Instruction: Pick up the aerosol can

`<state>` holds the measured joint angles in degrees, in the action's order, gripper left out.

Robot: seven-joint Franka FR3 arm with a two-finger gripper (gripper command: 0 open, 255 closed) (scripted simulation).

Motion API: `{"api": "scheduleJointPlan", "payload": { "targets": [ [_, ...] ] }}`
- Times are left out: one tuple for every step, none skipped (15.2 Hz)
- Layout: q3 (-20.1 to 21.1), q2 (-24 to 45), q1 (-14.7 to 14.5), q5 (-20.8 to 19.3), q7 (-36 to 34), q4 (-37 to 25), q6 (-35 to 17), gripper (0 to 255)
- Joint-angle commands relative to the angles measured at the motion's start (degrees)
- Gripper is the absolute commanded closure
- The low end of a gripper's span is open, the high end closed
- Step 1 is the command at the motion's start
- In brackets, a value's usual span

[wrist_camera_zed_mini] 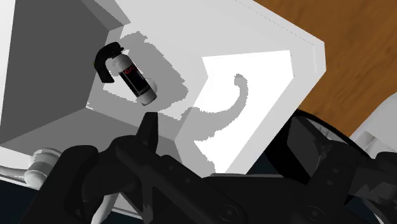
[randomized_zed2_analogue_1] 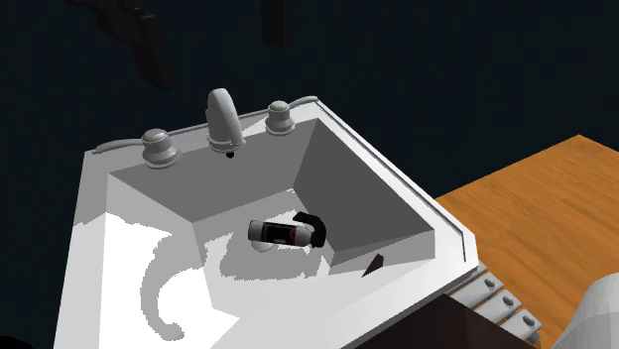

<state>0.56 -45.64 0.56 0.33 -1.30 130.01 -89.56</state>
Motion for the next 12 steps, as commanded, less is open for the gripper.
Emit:
{"api": "scheduleJointPlan", "payload": {
  "targets": [
    [0.00, 0.00, 0.00, 0.00, 0.00, 0.00, 0.00, 0],
    [-0.44, -0.29, 0.00, -0.44, 0.89, 2.03, -1.78, 0],
    [-0.90, -0.49, 0.00, -0.89, 1.77, 3.99, -3.58, 0],
    [-1.38, -0.62, 0.02, -1.36, 2.64, 5.90, -5.40, 0],
    [-1.86, -0.66, 0.07, -1.83, 3.51, 7.73, -7.25, 0],
    [-2.35, -0.61, 0.12, -2.31, 4.37, 9.51, -9.13, 0],
    [-2.87, -0.47, 0.18, -2.80, 5.23, 11.21, -11.04, 0],
    [-3.39, -0.24, 0.26, -3.31, 6.08, 12.85, -12.98, 0],
    [-3.93, 0.10, 0.36, -3.82, 6.93, 14.42, -14.96, 0],
    [-4.49, 0.54, 0.47, -4.34, 7.78, 15.93, -16.98, 0],
    [-5.05, 1.09, 0.60, -4.87, 8.62, 17.36, -19.04, 0],
    [-5.64, 1.76, 0.73, -5.41, 9.46, 18.71, -21.14, 0]
  ]
}}
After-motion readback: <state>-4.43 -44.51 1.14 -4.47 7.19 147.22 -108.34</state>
